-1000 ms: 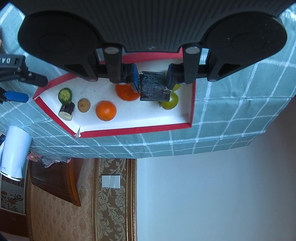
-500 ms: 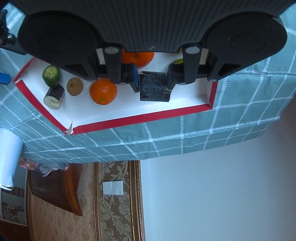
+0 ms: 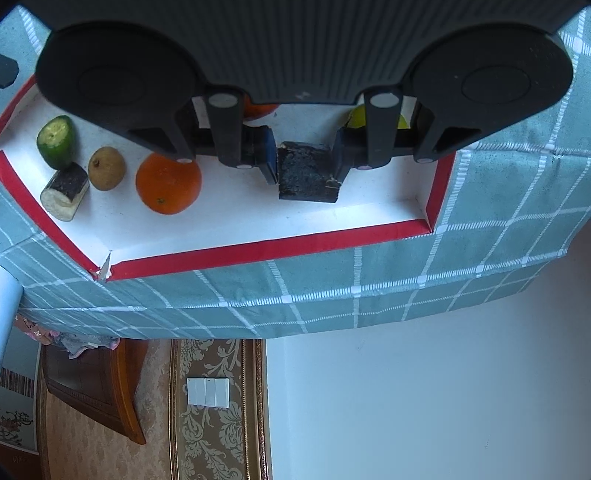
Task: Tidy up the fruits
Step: 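Carry the dark log chunk into the tray and open the left gripper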
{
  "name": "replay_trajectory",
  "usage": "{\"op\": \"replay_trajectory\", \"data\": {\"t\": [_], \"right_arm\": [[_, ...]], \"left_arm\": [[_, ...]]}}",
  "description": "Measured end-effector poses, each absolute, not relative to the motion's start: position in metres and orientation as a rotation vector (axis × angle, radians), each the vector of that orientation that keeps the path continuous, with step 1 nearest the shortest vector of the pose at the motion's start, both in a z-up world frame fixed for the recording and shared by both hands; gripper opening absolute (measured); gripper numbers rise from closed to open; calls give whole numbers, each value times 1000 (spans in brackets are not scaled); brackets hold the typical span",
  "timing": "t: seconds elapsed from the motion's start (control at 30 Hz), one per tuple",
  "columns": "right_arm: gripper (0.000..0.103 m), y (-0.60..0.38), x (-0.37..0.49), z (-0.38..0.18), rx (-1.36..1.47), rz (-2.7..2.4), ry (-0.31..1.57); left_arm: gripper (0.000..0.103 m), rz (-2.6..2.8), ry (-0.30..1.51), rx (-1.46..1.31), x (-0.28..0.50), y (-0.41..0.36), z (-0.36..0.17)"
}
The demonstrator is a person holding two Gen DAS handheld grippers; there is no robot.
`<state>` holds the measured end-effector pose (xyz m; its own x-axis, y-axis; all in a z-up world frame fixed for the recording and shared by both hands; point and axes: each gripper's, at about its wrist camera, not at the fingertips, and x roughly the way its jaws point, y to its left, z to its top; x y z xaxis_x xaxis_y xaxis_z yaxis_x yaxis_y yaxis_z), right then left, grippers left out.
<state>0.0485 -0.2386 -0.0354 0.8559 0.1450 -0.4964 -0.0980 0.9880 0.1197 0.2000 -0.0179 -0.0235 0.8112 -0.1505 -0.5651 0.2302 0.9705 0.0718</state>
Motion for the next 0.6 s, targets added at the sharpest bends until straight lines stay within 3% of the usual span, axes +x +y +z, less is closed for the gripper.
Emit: {"op": "replay_trajectory", "data": {"t": [0.47,0.53,0.6], "right_arm": [[88,-242,49,-36,110,125,546],[88,-242,49,-37,109,124,546],[88,-242,49,-37,110,124,546]], "left_arm": [[28,-189,575,163,197,-20,-25],[34,-189,573,162,196,-19,-25],[46,-181,565,159,194,-20,-24]]}}
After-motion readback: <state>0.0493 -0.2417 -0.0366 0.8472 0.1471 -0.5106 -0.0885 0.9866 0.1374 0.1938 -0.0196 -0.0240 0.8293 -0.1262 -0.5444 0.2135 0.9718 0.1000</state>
